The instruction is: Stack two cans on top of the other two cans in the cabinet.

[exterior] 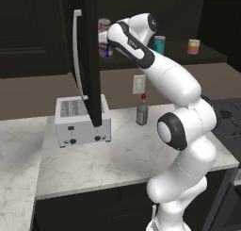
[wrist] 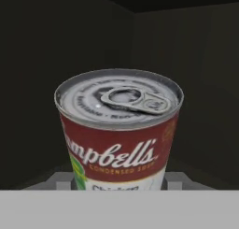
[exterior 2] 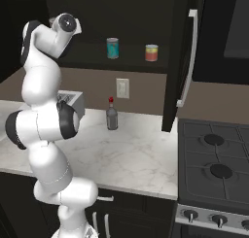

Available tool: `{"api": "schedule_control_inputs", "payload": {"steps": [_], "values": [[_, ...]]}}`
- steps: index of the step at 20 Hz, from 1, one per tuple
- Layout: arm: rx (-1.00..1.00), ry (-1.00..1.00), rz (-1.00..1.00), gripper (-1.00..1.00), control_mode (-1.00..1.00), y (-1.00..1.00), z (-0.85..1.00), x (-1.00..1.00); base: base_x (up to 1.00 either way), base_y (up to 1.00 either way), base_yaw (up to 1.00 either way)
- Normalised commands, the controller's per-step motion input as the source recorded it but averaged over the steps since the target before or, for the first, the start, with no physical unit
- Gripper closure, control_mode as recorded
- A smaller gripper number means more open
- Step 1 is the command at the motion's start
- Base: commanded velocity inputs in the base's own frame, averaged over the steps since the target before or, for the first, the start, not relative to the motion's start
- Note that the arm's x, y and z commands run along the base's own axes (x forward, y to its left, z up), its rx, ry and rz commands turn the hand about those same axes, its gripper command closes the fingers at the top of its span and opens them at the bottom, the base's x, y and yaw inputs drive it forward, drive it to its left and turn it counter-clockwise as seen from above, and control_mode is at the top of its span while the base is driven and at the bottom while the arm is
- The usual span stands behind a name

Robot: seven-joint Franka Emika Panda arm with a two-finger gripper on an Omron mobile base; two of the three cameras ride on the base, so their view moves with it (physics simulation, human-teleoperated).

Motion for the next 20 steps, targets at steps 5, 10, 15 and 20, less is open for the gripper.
{"api": "schedule_control_inputs", "payload": {"steps": [5,10,15,20], "values": [[-0.06,0.00,0.00,1.00,-1.00,-0.02,-0.13,-0.08,0.00,0.00,0.00],[-0.06,0.00,0.00,1.00,-1.00,-0.02,-0.11,-0.06,0.00,0.00,0.00],[-0.03,0.00,-0.01,-1.00,-1.00,-0.02,-0.09,0.01,0.00,0.00,0.00],[-0.02,0.00,-0.02,-1.00,-1.00,-0.03,-0.07,0.07,0.00,0.00,0.00]]}}
